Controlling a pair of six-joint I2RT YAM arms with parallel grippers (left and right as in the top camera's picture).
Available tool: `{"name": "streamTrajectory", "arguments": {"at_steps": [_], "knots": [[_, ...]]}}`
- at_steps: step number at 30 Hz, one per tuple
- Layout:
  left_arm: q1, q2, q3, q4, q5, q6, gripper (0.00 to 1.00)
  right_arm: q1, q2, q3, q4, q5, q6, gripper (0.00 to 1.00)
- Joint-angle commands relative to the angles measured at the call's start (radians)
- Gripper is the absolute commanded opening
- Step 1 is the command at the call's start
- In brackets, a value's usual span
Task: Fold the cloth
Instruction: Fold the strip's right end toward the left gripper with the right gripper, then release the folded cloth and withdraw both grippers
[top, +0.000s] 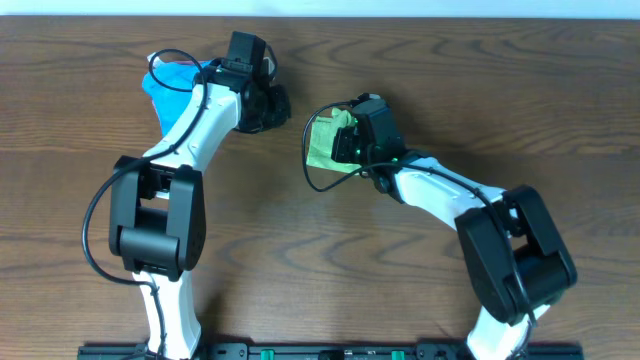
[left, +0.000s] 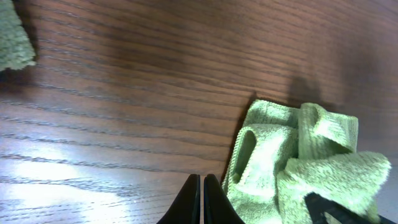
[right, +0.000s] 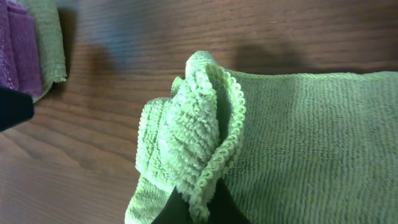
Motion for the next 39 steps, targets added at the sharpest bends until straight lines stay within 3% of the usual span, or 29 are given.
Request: {"name": "streamTrajectory", "arguments": {"at_steps": [1, 3, 7, 25, 33, 37, 39], "knots": [[0.014, -0.04, 0.02, -0.011, -0.01, 0.015, 0.06, 0.014, 0.027, 0.035, 0.004, 0.006, 0.01, 0.16], [0.018, -0.04, 0.02, -0.014, -0.01, 0.016, 0.06, 0.015, 0.027, 0.037, 0.01, 0.003, 0.01, 0.33], [0.027, -0.04, 0.02, -0.018, -0.01, 0.015, 0.06, 0.016, 0.027, 0.04, 0.021, -0.056, 0.009, 0.49], [0.112, -0.042, 0.02, -0.028, 0.047, 0.01, 0.06, 0.039, 0.022, 0.047, 0.051, -0.36, 0.027, 0.71], [0.142, -0.042, 0.02, -0.029, 0.087, 0.01, 0.06, 0.038, -0.026, 0.047, 0.031, -0.376, 0.04, 0.78], [0.146, -0.042, 0.02, -0.033, 0.109, 0.01, 0.15, 0.036, -0.073, 0.047, -0.008, -0.359, 0.039, 0.82], [0.146, -0.046, 0.02, -0.036, 0.124, 0.011, 0.17, 0.03, -0.117, 0.047, -0.05, -0.314, 0.034, 0.9]]}}
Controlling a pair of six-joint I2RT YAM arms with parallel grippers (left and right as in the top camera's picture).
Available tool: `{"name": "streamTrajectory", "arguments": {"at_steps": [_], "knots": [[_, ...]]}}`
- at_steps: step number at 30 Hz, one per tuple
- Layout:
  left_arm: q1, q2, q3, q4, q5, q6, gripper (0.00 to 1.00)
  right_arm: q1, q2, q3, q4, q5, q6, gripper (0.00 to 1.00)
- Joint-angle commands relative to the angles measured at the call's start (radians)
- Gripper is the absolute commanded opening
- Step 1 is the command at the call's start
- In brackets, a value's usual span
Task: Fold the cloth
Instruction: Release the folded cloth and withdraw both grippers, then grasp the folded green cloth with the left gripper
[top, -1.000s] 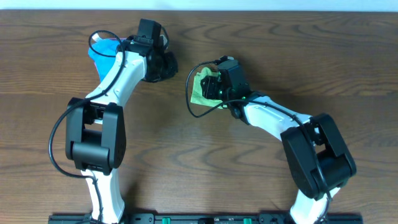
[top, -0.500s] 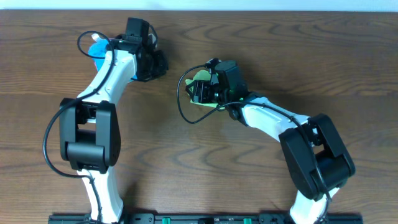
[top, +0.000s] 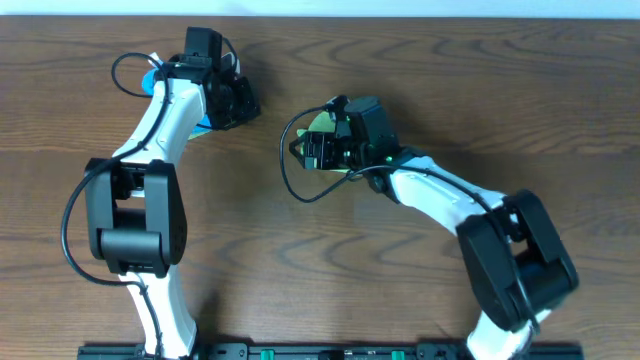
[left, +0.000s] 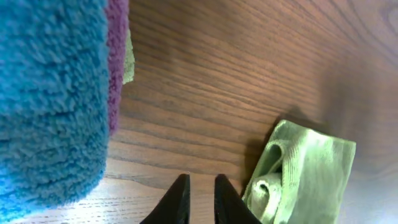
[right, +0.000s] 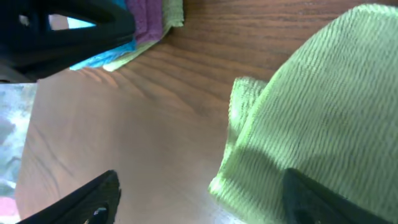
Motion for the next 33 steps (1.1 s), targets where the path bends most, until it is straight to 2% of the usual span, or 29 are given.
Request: {"name": "streamTrajectory", "arguments": {"at_steps": [1, 2, 6, 12, 16, 21, 23, 27, 33], "knots": [[0.005, -0.042, 0.02, -0.008, 0.034, 0.009, 0.19, -0.007, -0.1, 0.019, -0.044, 0.064, 0.0, 0.94], [0.005, -0.047, 0.02, -0.01, 0.037, 0.009, 0.22, -0.012, -0.119, 0.019, -0.063, 0.086, -0.012, 0.98], [0.005, -0.078, 0.02, -0.022, 0.041, 0.01, 0.41, -0.053, -0.219, 0.019, -0.187, 0.175, -0.064, 0.99], [0.003, -0.117, 0.02, -0.059, 0.162, 0.01, 0.76, -0.193, -0.405, 0.018, -0.546, 0.187, -0.248, 0.99], [-0.024, -0.117, -0.005, -0.094, 0.184, 0.014, 0.77, -0.272, -0.562, 0.008, -0.721, 0.202, -0.384, 0.99], [-0.089, -0.117, -0.068, -0.079, 0.192, 0.013, 0.76, -0.373, -0.802, -0.079, -0.828, 0.238, -0.425, 0.99], [-0.122, -0.117, -0.126, -0.023, 0.192, -0.016, 0.76, -0.441, -0.97, -0.178, -0.838, 0.199, -0.424, 0.99], [-0.141, -0.117, -0.229, 0.087, 0.198, -0.09, 0.76, -0.51, -1.192, -0.3, -0.888, 0.134, -0.42, 0.99], [-0.146, -0.117, -0.403, 0.283, 0.258, -0.205, 0.77, -0.542, -1.501, -0.436, -1.002, 0.122, -0.318, 0.99]]}}
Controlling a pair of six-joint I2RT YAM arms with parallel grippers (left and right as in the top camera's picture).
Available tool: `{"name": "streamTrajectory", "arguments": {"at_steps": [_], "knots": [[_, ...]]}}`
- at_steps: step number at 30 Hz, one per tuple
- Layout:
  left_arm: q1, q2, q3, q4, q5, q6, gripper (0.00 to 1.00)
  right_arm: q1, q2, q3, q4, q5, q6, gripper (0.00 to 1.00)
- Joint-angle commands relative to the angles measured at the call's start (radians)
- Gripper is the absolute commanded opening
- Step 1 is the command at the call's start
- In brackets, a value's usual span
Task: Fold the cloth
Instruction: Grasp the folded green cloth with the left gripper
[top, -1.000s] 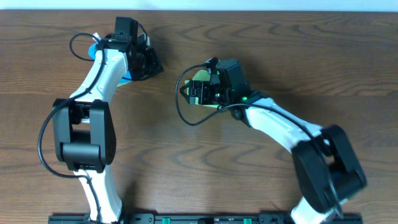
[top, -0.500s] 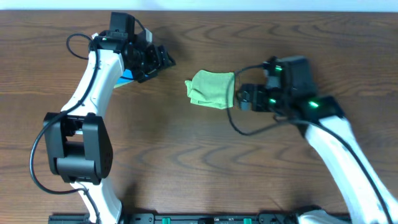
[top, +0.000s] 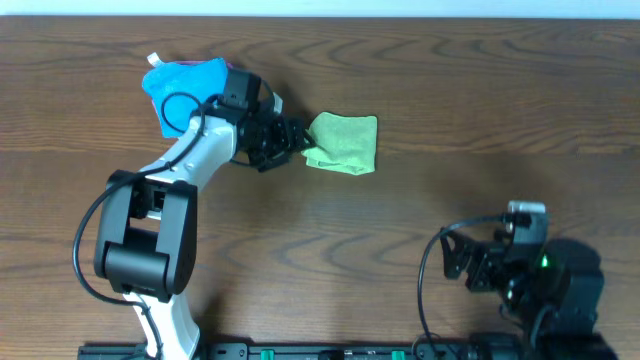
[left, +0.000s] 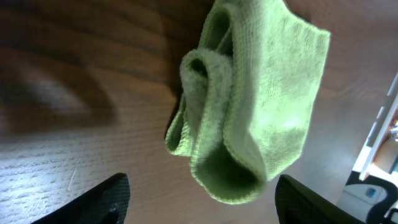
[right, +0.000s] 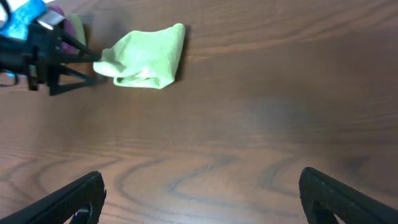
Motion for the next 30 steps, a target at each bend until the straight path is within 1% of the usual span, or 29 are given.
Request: {"name": "streamTrajectory", "arguments": {"at_steps": [1, 6, 13, 16, 19, 21, 24, 26, 29, 30], "knots": [[-0.005, -0.005, -0.072, 0.067, 0.053, -0.087, 0.77, -0.01, -0.067, -0.025, -0.018, -0.019, 0.064, 0.99], [-0.043, -0.005, -0.153, 0.199, 0.054, -0.189, 0.77, -0.01, -0.076, -0.025, -0.017, -0.02, 0.091, 0.99], [-0.079, -0.005, -0.165, 0.328, 0.02, -0.299, 0.77, -0.01, -0.076, -0.025, -0.017, -0.019, 0.09, 0.99], [-0.098, -0.005, -0.165, 0.343, -0.022, -0.328, 0.77, -0.01, -0.076, -0.025, -0.017, -0.019, 0.09, 0.99], [-0.114, -0.005, -0.165, 0.344, -0.061, -0.331, 0.77, -0.01, -0.076, -0.025, -0.017, -0.019, 0.09, 0.99], [-0.128, -0.004, -0.166, 0.344, -0.092, -0.34, 0.8, -0.01, -0.076, -0.025, -0.017, -0.019, 0.09, 0.99], [-0.145, 0.002, -0.166, 0.368, -0.118, -0.349, 0.8, -0.01, -0.076, -0.025, -0.017, -0.019, 0.09, 0.99], [-0.153, 0.008, -0.166, 0.381, -0.138, -0.364, 0.78, -0.01, -0.076, -0.025, -0.017, -0.019, 0.09, 0.99], [-0.159, 0.015, -0.166, 0.396, -0.169, -0.373, 0.65, -0.01, -0.076, -0.025, -0.017, -0.019, 0.09, 0.99], [-0.159, 0.02, -0.166, 0.406, -0.169, -0.373, 0.63, -0.01, -0.076, -0.025, -0.017, -0.019, 0.09, 0.99]]}}
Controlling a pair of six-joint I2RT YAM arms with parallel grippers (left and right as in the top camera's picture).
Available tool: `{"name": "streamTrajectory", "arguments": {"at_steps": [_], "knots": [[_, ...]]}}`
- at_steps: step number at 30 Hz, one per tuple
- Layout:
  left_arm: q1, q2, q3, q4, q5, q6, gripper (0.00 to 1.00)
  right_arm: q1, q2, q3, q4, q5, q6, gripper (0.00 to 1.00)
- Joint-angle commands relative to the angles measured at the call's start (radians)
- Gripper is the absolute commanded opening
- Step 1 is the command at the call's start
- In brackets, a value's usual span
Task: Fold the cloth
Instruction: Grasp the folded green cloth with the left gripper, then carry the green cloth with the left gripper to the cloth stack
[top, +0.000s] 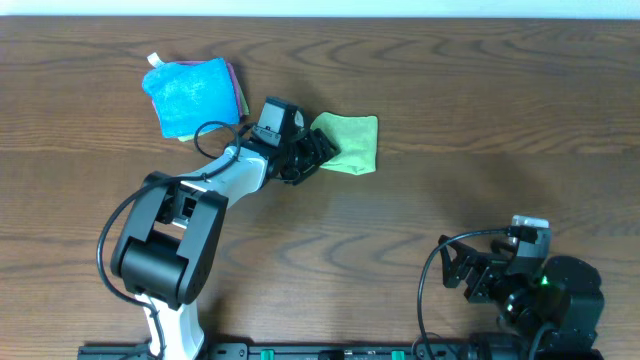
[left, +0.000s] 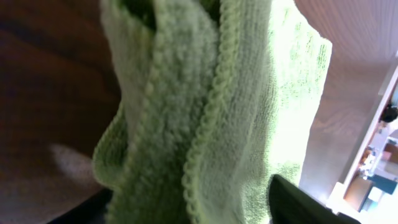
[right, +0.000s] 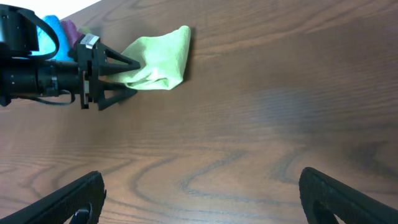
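The green cloth (top: 348, 144) lies folded small on the wooden table, far middle. In the left wrist view the cloth (left: 211, 106) fills the frame, with its stitched, doubled edges running down between the fingers. My left gripper (top: 312, 152) is open, and its fingers straddle the cloth's left end; the right wrist view shows the left gripper (right: 130, 76) spread at the cloth (right: 160, 59). My right gripper (right: 202, 202) is open and empty at the near right, far from the cloth.
A stack of folded cloths with a blue one (top: 190, 88) on top and purple beneath sits at the far left, just behind the left arm. The right arm's base (top: 535, 285) rests near the front right edge.
My left gripper was open just left of the cloth; it now has the cloth's left end between its open fingers. The right arm has barely moved.
At first my right gripper was shut on a raised fold of the green cloth, the left one shut nearby. Then the right was open over the cloth. Then it was back at the front right, the cloth lying folded, and the left gripper came to its edge.
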Motion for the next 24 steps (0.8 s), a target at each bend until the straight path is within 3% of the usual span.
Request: {"name": "streamTrajectory", "arguments": {"at_steps": [1, 4, 10, 11, 18, 24], "knots": [[-0.002, 0.024, -0.004, 0.021, -0.043, -0.007, 0.59, -0.01, -0.005, -0.006, -0.001, -0.007, 0.014, 0.99], [-0.002, 0.041, -0.004, 0.04, -0.044, -0.006, 0.48, -0.01, -0.005, -0.006, -0.001, -0.007, 0.014, 0.99], [-0.002, 0.061, -0.004, 0.089, -0.019, 0.044, 0.08, -0.01, -0.006, -0.006, -0.001, -0.007, 0.014, 0.99], [-0.002, 0.061, -0.004, 0.106, -0.006, 0.056, 0.06, -0.01, -0.005, -0.006, -0.001, -0.007, 0.014, 0.99], [0.001, 0.054, 0.012, 0.216, 0.094, 0.057, 0.06, -0.01, -0.005, -0.006, -0.001, -0.007, 0.014, 0.99], [0.022, -0.031, 0.089, 0.189, 0.093, 0.059, 0.06, -0.01, -0.006, -0.006, -0.001, -0.007, 0.014, 0.99]]}}
